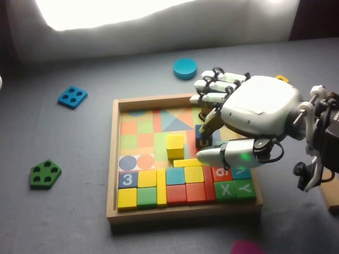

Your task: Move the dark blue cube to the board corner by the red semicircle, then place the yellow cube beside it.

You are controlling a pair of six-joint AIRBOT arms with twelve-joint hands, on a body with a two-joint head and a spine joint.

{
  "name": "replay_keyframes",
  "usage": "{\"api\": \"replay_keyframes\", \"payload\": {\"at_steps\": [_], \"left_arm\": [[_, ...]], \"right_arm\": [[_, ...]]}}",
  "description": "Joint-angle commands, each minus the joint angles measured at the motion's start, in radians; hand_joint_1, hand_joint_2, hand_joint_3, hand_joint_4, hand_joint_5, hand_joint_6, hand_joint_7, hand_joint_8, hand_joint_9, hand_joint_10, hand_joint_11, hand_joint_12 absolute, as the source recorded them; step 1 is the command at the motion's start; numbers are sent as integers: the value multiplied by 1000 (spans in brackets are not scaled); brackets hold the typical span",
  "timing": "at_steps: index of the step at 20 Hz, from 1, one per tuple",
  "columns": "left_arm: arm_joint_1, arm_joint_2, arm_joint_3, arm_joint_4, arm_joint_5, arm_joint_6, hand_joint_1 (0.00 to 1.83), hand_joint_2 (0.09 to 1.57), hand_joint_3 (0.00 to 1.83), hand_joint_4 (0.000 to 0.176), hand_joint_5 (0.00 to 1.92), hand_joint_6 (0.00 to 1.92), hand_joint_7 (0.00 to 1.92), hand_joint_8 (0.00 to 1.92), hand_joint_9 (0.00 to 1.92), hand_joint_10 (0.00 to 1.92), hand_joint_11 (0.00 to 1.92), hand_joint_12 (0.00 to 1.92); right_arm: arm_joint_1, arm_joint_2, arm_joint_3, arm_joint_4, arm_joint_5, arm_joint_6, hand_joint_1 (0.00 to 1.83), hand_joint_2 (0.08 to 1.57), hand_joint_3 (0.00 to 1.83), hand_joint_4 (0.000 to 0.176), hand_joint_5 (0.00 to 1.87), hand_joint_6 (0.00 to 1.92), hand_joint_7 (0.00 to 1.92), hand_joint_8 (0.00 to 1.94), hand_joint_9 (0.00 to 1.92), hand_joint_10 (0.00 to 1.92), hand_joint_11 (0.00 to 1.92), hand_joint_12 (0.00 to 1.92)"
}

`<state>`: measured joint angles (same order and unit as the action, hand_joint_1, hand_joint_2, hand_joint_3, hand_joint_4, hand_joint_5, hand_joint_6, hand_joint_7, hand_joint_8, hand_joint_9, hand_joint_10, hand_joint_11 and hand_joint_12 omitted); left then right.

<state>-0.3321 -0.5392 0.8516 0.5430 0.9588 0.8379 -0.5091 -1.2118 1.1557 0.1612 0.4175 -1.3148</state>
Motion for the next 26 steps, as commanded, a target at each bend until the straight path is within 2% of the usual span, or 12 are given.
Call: {"api": "replay_keyframes", "payload": {"at_steps": [1, 11, 13, 15, 16, 17, 19, 22, 26], "left_arm": [[-13, 3, 1, 43, -72, 2, 0, 1230, 0, 13, 113, 2, 116, 2, 133, 2, 0, 560], [-13, 3, -2, 45, -72, 2, 0, 1235, 1, 13, 108, 1, 108, 0, 126, 0, 0, 567], [-13, 3, -1, 45, -72, 2, 0, 1228, 0, 18, 114, 4, 116, 4, 136, 4, 0, 563], [-13, 3, -1, 45, -72, 2, 0, 1234, 1, 7, 128, 9, 125, 7, 142, 6, 0, 567], [-12, 3, -1, 45, -72, 2, 0, 1233, 0, 8, 126, 6, 134, 7, 148, 7, 0, 617], [-12, 3, -1, 45, -72, 2, 0, 1238, 2, 6, 106, 4, 118, 5, 133, 4, 0, 567], [-12, 3, -1, 45, -72, 2, 0, 1238, 1, 15, 105, 4, 113, 2, 124, 1, 0, 568], [-12, 3, -1, 45, -72, 2, 0, 1237, 0, 11, 115, 5, 119, 3, 133, 3, 0, 600], [-12, 3, -1, 45, -72, 1, 0, 1249, 3, 4, 112, 1, 96, 2, 107, 0, 0, 498]], "right_arm": [[-5, 5, 9, -4, 74, -2, 49, 1197, 1, 0, 875, 37, 260, 7, 55, 11, 0, 0], [-32, 6, 110, -4, 75, 2, 24, 1205, 3, 0, 855, 21, 252, 1, 47, 4, 0, 0], [-33, 6, 120, -4, 75, 2, 33, 1201, 1, 0, 857, 21, 255, 2, 59, 8, 0, 0], [-33, 6, 128, -4, 75, 2, 20, 1208, 4, 0, 849, 16, 238, 2, 51, 4, 0, 0], [-33, 6, 132, -4, 75, 2, 20, 1207, 3, 0, 852, 17, 237, 2, 53, 5, 0, 0], [-33, 7, 134, -4, 75, 2, 19, 1206, 2, 0, 856, 19, 244, 5, 60, 8, 0, 0], [-34, 11, 135, -4, 74, 2, 1, 1205, 2, 0, 863, 21, 255, 8, 63, 8, 0, 0], [-37, 19, 135, -4, 72, 0, 24, 1204, 1, 0, 875, 25, 268, 10, 62, 7, 0, 0], [-42, 31, 134, -4, 65, -4, 25, 1204, 1, 0, 856, 15, 238, 1, 37, 1, 0, 0]]}}
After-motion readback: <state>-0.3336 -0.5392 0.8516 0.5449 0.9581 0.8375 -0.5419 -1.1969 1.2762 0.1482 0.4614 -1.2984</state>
